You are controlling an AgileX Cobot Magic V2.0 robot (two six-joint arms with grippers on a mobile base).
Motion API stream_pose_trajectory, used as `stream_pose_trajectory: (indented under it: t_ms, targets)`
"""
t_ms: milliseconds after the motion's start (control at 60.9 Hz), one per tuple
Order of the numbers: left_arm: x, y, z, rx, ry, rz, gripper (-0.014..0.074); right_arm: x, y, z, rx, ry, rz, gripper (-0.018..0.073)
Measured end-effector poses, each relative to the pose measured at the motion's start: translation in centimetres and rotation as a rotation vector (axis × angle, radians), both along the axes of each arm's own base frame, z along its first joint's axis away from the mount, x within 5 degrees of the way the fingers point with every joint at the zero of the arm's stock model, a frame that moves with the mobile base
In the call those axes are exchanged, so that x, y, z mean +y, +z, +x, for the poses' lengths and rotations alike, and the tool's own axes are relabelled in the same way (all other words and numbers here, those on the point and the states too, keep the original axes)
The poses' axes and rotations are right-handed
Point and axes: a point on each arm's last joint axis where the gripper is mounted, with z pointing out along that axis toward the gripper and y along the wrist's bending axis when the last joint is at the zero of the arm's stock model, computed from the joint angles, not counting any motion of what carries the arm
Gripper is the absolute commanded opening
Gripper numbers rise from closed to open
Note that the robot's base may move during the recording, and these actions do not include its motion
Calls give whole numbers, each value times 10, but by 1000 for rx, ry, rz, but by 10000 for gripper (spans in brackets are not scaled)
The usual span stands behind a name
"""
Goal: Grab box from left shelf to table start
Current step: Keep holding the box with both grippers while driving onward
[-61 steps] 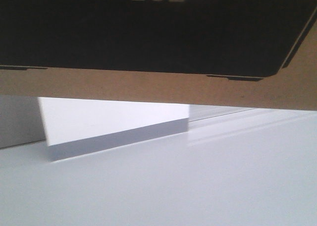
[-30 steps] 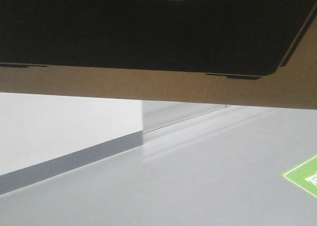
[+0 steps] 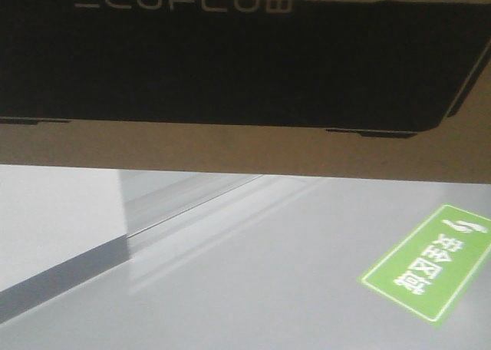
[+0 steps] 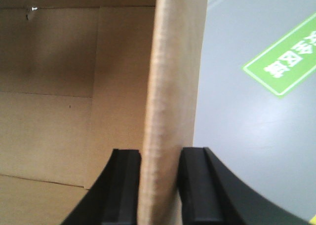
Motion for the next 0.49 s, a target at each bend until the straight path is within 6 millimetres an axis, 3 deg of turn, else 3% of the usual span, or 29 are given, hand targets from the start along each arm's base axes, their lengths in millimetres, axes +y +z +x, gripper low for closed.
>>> stream_pose_trajectory:
  t_ms: [492]
  targets:
    - [0,0,0,0,0,0,-85,0,0,0,0,-1,1,18]
